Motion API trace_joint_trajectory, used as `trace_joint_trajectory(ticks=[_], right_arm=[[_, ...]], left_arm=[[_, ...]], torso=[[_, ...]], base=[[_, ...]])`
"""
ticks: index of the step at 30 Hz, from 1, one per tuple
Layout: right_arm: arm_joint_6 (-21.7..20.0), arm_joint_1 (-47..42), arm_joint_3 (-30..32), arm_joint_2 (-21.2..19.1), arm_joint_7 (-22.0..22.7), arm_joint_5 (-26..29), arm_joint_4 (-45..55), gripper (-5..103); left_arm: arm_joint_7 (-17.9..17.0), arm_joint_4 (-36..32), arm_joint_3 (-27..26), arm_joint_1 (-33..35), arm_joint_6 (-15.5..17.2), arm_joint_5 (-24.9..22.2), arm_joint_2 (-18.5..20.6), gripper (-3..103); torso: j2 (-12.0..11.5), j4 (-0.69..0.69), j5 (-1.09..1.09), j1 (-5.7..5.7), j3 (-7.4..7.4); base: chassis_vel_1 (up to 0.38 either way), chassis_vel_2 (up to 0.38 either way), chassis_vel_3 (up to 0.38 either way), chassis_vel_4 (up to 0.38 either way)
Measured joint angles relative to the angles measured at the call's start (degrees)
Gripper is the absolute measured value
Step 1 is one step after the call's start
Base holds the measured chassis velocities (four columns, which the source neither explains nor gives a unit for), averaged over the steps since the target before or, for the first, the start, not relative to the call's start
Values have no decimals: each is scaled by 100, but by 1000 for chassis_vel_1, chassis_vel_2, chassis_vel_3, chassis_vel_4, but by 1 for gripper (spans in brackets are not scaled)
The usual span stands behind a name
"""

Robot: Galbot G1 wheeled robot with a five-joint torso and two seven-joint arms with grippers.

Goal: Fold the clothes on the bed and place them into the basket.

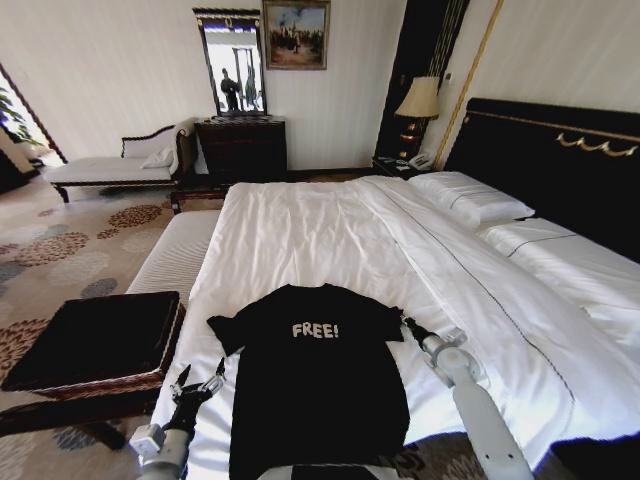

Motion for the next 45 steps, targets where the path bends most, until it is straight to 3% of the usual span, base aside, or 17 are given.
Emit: trace_joint_trajectory(ticks=[16, 31, 35, 45], right_arm=[[-45, -69, -42, -60, 77, -13, 225, 0], [-127, -423, -72, -394, 307, -14, 1491, 0], [-243, -524, -272, -493, 471, 44, 2221, 0], [-326, -420, -987, -510, 527, -195, 2472, 0]], left_arm=[[-30, 15, 15, -38, 5, 25, -15, 100], [-24, 23, 47, -44, -12, 6, -12, 100], [-19, 16, 14, -49, -17, -14, -11, 100], [-13, -62, -101, -20, -24, -47, -41, 100]], torso=[[0, 1, 0, 0, 0], [0, -1, -2, -1, 0], [0, 0, -2, 0, 0], [0, 0, -1, -1, 0]], base=[[0, 0, 0, 0], [0, 0, 0, 0], [0, 0, 0, 0], [0, 0, 0, 0]])
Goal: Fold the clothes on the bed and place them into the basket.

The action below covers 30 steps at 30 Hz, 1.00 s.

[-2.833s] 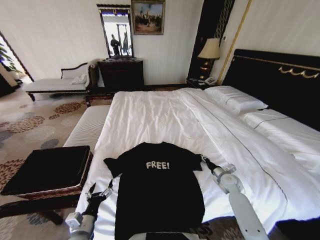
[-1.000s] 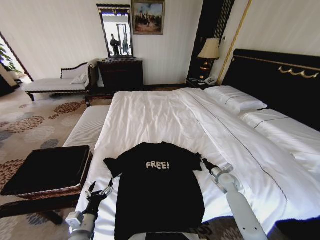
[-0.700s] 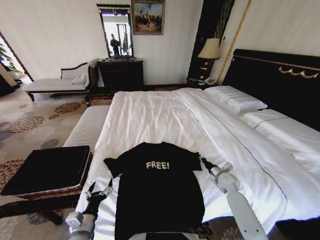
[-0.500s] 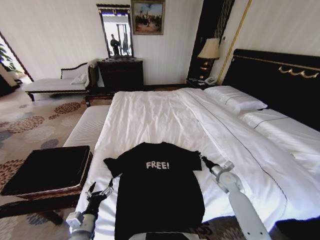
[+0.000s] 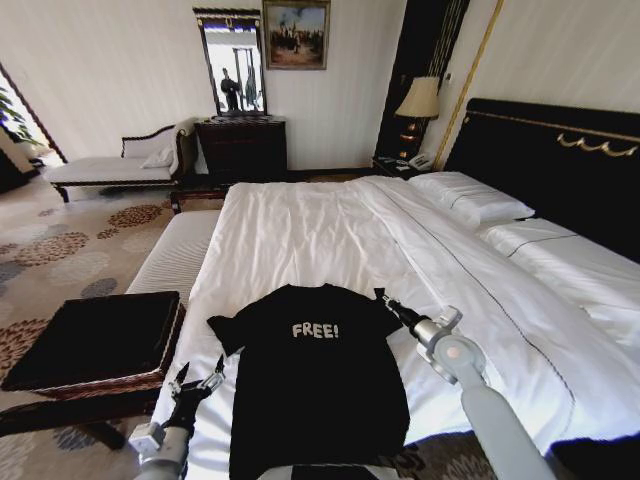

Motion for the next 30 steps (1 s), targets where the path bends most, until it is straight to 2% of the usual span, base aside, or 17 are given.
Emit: trace_joint_trajectory(ticks=[10, 25, 27, 28, 30], right_arm=[[75, 335, -771, 408, -49, -573, -525, 0], [133, 462, -1111, 674, -139, -1111, -1017, 0], [136, 462, -1162, 663, -152, -1177, -1032, 11], [136, 462, -1162, 663, -152, -1177, -1032, 11], [130, 419, -1224, 624, -159, -1210, -955, 21]], left_arm=[[-3, -113, -13, 29, 5, 47, -41, 100], [-30, -170, -9, 32, 29, 101, -86, 100], [-33, -175, -5, 39, 31, 114, -107, 100], [-33, -175, -5, 39, 31, 114, -107, 100], [-34, -177, 2, 51, 31, 123, -120, 100]], torso=[[0, 0, 0, 0, 0], [0, 0, 1, 0, 0], [0, 0, 1, 0, 0], [0, 0, 1, 0, 0], [0, 0, 1, 0, 0]], base=[[0, 0, 0, 0], [0, 0, 0, 0], [0, 0, 0, 0], [0, 0, 0, 0], [0, 0, 0, 0]])
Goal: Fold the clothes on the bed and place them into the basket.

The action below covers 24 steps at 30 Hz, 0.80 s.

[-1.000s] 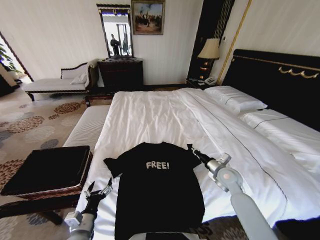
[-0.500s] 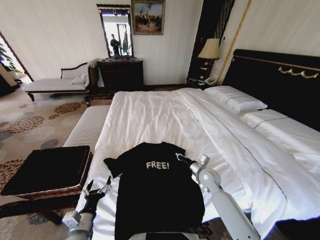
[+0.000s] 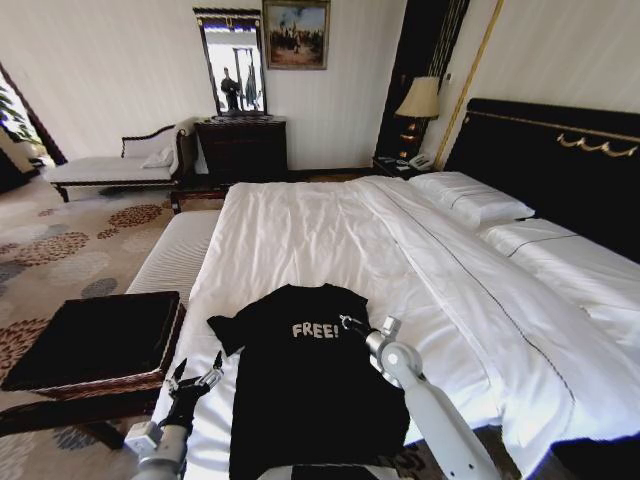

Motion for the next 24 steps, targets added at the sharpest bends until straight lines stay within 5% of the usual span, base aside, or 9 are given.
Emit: trace_joint_trajectory(ticks=[8, 21, 24], right_arm=[[-15, -168, -63, -55, -31, -98, 308, 48], [116, -898, 872, -197, -42, -310, 1156, 97], [143, -1088, 1005, -197, -43, -368, 1252, 99]], left_arm=[[-6, -10, 50, 5, 1, 25, 4, 100], [-156, 210, 215, -409, 227, -178, 101, 100], [-248, 334, 297, -643, 310, -336, 99, 100]], torso=[[0, 1, 0, 0, 0], [0, 0, 0, 0, 0], [0, 0, 0, 0, 0]], base=[[0, 0, 0, 0], [0, 0, 0, 0], [0, 0, 0, 0]])
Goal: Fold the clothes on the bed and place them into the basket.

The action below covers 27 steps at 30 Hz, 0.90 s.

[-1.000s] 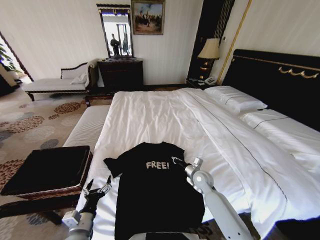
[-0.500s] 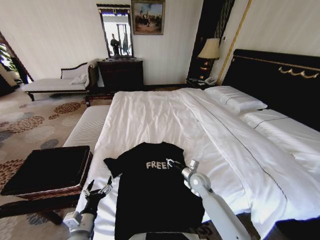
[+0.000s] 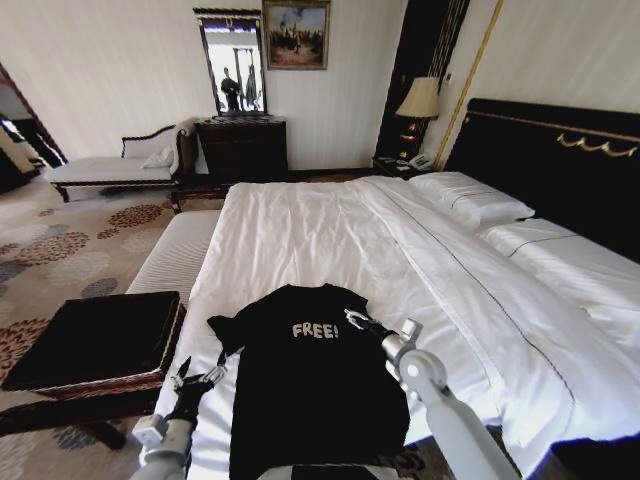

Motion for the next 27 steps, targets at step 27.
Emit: trace_joint_trajectory(ticks=[27], right_arm=[[116, -747, 519, 229, -24, -387, 373, 100]], left_arm=[[-162, 2145, 243, -2538, 704, -986, 155, 100]], torso=[[0, 0, 0, 0, 0]], base=[[0, 0, 0, 0]])
